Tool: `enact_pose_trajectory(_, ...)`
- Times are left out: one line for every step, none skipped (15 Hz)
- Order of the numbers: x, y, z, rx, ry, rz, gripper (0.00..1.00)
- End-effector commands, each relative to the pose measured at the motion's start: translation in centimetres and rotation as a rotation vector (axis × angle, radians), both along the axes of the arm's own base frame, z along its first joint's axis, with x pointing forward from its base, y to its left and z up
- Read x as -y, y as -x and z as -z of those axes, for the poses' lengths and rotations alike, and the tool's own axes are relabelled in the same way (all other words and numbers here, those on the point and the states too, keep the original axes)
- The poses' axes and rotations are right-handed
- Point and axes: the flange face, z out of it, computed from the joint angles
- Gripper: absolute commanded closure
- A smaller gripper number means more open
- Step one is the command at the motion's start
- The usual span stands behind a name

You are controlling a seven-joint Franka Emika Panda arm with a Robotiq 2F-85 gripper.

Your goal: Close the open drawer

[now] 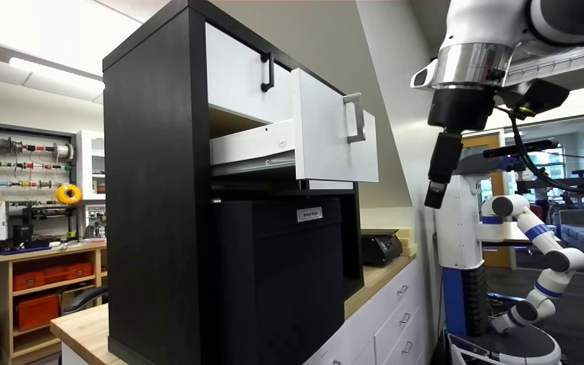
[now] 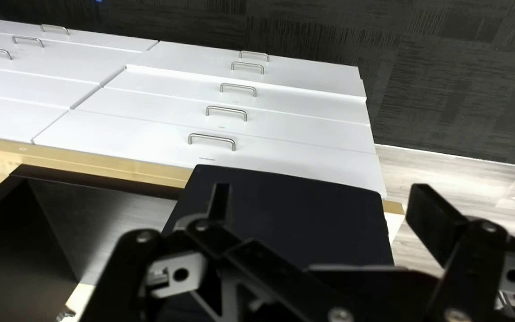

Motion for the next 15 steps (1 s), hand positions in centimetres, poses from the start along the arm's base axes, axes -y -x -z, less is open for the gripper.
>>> enact_pose_trajectory(0.6, 0.0, -2.2, 0.098, 0.007, 0.035, 0.0)
enact_pose_trajectory(0.7, -0.1, -2.7, 0.12, 0.009, 0.038, 0.0)
enact_pose_trajectory(0.9, -0.2, -3.2, 0.141, 0.01, 0.046, 0.0)
enact_pose_trajectory(1.1, -0.3, -3.7, 0.161, 0.011, 0.053, 0.0)
enact_pose_trajectory(1.3, -0.4, -4.1, 0.179, 0.015, 0.059, 0.0)
enact_pose_trajectory(1.5, -0.5, -4.5, 0.198, 0.017, 0.066, 0.0)
enact_pose_trajectory(1.8, -0.6, -5.1, 0.22, 0.016, 0.076, 0.0)
enact_pose_trajectory(2.1, -0.7, -5.5, 0.239, 0.015, 0.087, 0.0)
enact_pose_trajectory(2.3, -0.8, -5.9, 0.259, 0.014, 0.095, 0.0)
enact_pose_trajectory(2.5, -1.0, -6.4, 0.281, 0.013, 0.099, 0.0)
enact_pose_trajectory(2.7, -1.2, -6.8, 0.304, 0.014, 0.104, 0.0)
enact_pose_trajectory(2.9, -1.4, -7.2, 0.324, 0.016, 0.103, 0.0)
enact_pose_trajectory(3.1, -1.6, -7.6, 0.346, 0.016, 0.105, 0.0)
enact_pose_trajectory(3.3, -1.8, -7.9, 0.363, 0.014, 0.106, 0.0)
enact_pose_trajectory(3.5, -2.0, -8.3, 0.381, 0.011, 0.106, 0.0)
